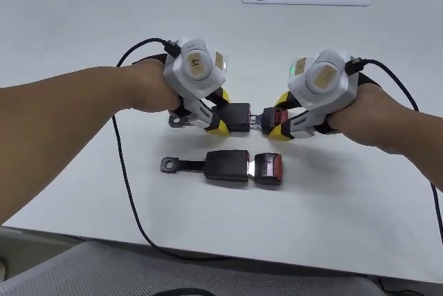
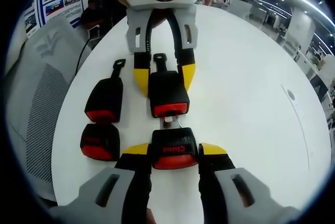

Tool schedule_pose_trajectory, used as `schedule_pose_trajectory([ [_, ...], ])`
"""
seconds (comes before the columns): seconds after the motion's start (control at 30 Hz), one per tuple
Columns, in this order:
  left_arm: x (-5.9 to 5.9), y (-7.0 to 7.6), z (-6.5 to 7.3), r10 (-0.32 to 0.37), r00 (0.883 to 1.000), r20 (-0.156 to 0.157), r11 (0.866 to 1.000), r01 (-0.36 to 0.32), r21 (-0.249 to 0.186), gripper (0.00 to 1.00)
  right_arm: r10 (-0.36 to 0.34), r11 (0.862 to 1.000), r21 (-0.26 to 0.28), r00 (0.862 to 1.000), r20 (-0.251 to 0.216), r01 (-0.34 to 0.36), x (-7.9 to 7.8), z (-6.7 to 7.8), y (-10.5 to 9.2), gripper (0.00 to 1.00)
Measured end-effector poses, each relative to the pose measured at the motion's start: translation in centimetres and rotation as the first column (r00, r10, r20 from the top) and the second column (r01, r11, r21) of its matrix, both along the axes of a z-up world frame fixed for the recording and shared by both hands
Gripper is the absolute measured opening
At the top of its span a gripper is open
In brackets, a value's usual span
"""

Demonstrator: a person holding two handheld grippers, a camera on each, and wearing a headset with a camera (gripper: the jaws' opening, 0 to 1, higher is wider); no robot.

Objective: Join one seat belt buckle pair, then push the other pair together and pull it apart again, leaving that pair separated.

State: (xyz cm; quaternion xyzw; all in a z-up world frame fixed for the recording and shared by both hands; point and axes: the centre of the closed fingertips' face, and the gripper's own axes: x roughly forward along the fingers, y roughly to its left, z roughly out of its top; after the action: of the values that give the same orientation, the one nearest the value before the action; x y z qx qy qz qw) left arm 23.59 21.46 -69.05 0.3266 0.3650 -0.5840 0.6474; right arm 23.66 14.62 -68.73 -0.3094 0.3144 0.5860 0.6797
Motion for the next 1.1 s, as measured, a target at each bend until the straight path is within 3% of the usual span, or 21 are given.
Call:
schedule_pose_trajectory([
  [0.2,-0.1,0.1,0.0,0.002,1.000,0.007,1.000,-0.002,-0.001,0.34,-0.018,0.999,0.029,1.000,0.009,0.017,-0.1,0.6,-0.7,0.34],
  [0.37,-0.1,0.1,0.0,0.014,1.000,0.012,1.000,-0.014,-0.016,0.34,-0.039,0.999,0.033,0.999,0.012,0.039,0.1,0.1,-2.1,0.34],
  [0.53,0.2,0.1,-0.1,0.022,1.000,-0.004,0.999,-0.022,-0.026,0.34,-0.068,0.997,0.027,0.998,0.009,0.067,-0.2,0.3,-4.6,0.34],
  [1.1,-0.3,-0.2,0.1,0.002,1.000,0.008,1.000,-0.002,-0.003,0.34,-0.120,0.993,-0.017,0.993,0.012,0.120,-0.3,-0.4,-11.0,0.35],
])
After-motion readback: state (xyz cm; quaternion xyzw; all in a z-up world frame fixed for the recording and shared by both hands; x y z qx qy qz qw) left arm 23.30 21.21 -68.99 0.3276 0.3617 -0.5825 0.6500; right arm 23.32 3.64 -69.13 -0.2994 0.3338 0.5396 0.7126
